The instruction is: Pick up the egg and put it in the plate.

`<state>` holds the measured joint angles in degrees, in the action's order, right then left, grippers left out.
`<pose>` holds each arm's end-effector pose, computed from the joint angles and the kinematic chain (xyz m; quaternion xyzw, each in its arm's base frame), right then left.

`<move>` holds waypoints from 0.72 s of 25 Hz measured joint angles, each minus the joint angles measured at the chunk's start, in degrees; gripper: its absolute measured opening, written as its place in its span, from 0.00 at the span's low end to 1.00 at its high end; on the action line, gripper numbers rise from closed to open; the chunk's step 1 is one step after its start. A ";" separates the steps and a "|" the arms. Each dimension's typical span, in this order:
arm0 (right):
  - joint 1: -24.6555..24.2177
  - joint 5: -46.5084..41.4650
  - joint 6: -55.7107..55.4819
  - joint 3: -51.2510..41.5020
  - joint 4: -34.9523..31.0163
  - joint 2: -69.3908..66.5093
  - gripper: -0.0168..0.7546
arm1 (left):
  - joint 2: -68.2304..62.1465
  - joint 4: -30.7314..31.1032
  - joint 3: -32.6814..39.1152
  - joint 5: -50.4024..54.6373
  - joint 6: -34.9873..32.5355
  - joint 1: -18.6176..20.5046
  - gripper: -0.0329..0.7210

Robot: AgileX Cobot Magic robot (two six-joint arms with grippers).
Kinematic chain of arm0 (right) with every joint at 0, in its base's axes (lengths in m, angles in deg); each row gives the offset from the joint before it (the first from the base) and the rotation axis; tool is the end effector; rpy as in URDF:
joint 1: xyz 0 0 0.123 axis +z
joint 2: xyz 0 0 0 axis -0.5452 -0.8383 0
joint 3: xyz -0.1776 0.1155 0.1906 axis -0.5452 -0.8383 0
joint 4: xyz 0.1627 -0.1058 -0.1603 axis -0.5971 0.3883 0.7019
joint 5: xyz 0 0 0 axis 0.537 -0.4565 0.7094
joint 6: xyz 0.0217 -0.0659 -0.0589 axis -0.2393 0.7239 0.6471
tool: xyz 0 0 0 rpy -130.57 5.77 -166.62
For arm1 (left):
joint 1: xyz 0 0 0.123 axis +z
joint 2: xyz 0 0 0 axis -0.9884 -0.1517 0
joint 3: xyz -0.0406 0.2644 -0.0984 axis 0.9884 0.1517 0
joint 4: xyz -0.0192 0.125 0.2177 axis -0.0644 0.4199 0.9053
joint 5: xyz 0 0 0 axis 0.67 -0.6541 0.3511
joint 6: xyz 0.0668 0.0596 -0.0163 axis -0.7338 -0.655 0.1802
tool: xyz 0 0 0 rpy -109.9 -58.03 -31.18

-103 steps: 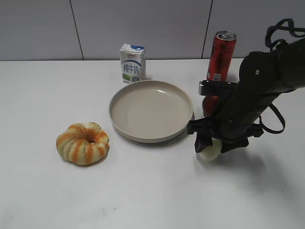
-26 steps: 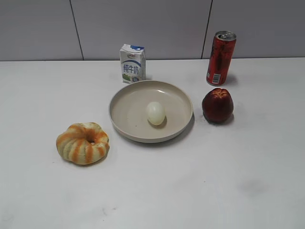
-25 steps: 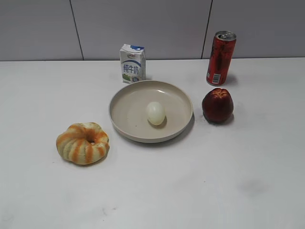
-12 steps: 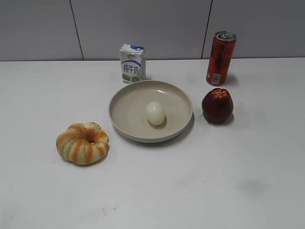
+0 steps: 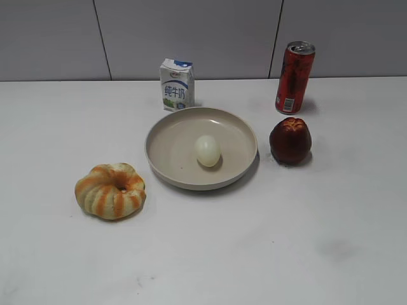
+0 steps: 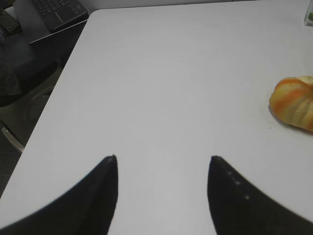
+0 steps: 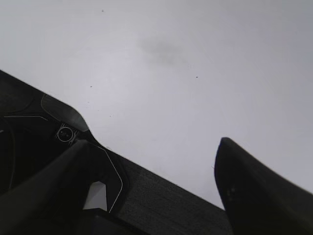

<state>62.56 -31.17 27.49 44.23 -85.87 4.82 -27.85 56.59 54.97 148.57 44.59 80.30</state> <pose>0.0627 0.0372 0.2618 -0.2284 0.9267 0.0885 0.2851 -0.0035 0.0013 0.2681 0.0579 0.8639 0.0326 0.4993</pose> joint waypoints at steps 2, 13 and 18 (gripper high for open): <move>0.00 0.00 0.11 0.00 -0.05 0.00 0.78 | 0.00 0.00 0.00 0.00 0.00 0.00 0.64; -0.31 -0.04 0.17 0.00 -0.11 5.70 0.77 | 0.00 0.00 0.00 0.00 0.00 0.00 0.64; -6.58 -0.04 0.17 -0.05 -0.18 16.19 0.77 | 0.00 0.00 0.00 0.00 0.00 0.00 0.64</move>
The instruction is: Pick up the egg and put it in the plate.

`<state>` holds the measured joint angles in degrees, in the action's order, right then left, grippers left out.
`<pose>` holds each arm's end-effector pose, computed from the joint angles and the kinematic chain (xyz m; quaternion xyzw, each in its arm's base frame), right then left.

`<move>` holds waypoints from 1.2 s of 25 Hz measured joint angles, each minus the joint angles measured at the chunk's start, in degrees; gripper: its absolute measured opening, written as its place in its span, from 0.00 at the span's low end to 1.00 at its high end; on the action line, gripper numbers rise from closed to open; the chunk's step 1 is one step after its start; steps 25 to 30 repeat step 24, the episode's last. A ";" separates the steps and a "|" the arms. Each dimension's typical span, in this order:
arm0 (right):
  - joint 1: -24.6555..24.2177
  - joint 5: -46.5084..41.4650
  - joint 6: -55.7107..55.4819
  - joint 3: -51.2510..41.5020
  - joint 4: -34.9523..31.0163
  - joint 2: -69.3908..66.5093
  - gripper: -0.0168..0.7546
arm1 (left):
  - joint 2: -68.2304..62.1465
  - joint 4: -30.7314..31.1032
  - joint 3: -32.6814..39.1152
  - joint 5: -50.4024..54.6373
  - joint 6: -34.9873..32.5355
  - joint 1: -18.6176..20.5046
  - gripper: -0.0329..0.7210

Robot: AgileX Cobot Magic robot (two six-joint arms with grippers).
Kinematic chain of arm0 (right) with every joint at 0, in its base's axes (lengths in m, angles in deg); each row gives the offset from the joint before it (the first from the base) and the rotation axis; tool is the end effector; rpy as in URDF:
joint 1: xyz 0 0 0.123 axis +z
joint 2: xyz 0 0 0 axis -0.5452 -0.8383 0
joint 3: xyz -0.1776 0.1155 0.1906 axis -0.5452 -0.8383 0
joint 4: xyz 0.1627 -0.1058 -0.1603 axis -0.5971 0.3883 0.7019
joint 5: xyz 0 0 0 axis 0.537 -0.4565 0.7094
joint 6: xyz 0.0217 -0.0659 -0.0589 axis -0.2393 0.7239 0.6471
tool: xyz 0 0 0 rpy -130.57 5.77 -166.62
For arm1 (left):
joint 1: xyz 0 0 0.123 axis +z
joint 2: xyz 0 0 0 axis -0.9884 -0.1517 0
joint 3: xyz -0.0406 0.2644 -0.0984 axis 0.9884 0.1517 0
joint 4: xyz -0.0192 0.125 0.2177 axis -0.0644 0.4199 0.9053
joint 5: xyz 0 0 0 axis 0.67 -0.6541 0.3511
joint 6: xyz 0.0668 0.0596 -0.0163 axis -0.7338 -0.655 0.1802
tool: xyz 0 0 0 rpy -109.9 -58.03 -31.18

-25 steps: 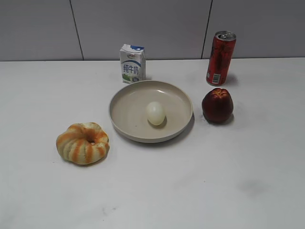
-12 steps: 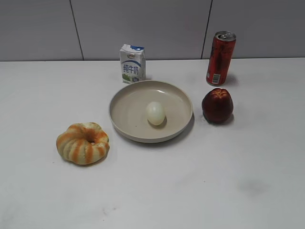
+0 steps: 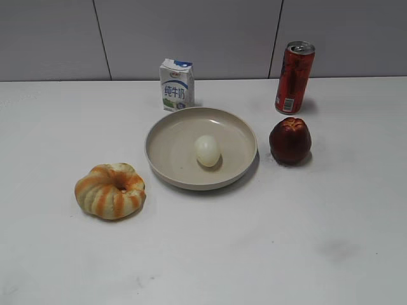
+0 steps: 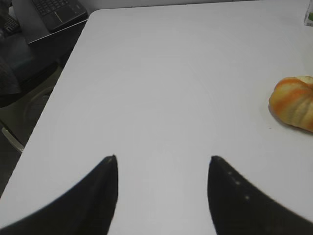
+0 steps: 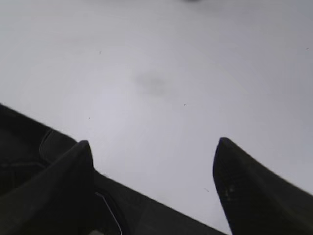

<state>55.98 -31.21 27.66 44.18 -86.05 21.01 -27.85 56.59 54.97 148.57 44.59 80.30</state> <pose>0.0282 0.0138 0.2763 -0.1678 0.8875 0.1008 0.4172 -0.0035 0.0013 0.2681 0.0579 0.8639 0.0326 0.4993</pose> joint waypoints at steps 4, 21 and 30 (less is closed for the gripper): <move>-9.35 -0.02 0.06 -0.02 0.00 7.03 0.76 | 0.00 0.00 0.00 0.00 0.00 0.00 0.64; -19.20 -0.20 0.06 -0.12 -0.13 13.56 0.76 | 0.00 0.01 0.00 0.00 0.00 0.04 0.64; -19.20 -0.20 0.06 -0.12 -0.18 13.56 0.76 | 0.00 0.01 0.00 0.00 0.00 0.04 0.64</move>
